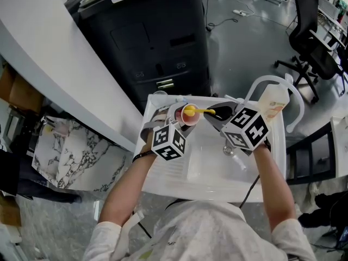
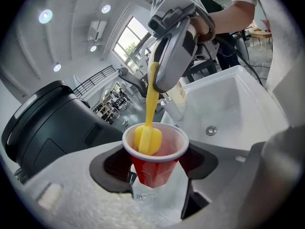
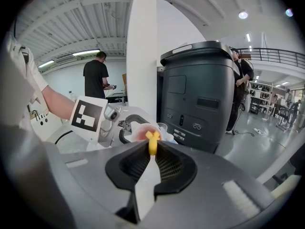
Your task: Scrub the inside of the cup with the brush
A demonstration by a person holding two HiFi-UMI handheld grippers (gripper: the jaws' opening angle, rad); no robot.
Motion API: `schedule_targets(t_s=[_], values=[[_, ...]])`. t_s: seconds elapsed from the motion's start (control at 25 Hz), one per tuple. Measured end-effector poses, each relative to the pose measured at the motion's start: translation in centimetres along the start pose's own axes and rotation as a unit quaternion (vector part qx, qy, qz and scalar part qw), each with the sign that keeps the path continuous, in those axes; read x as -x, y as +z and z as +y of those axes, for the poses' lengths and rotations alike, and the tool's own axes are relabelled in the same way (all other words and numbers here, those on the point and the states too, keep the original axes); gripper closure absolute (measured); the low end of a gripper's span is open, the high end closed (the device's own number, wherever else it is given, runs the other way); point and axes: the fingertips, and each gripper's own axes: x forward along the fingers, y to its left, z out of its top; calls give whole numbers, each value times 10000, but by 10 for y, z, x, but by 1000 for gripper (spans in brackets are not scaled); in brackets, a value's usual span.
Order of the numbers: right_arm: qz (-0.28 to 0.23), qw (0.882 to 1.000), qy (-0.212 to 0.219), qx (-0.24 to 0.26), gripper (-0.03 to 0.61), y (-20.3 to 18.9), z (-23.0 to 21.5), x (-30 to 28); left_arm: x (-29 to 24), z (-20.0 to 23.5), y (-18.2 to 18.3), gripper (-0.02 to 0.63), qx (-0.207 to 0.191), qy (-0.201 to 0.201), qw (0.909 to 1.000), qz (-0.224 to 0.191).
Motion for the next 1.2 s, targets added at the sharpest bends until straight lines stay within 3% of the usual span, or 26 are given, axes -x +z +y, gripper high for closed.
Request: schedule_targets(t_s=[0.52, 1.2], values=[[185, 9995, 159, -184, 545, -20, 9, -4, -1, 3, -6, 313, 101, 61, 9999, 78], [259, 9992, 259, 128, 545, -11, 27, -10, -10, -1, -18, 313, 184, -96, 9995, 219]])
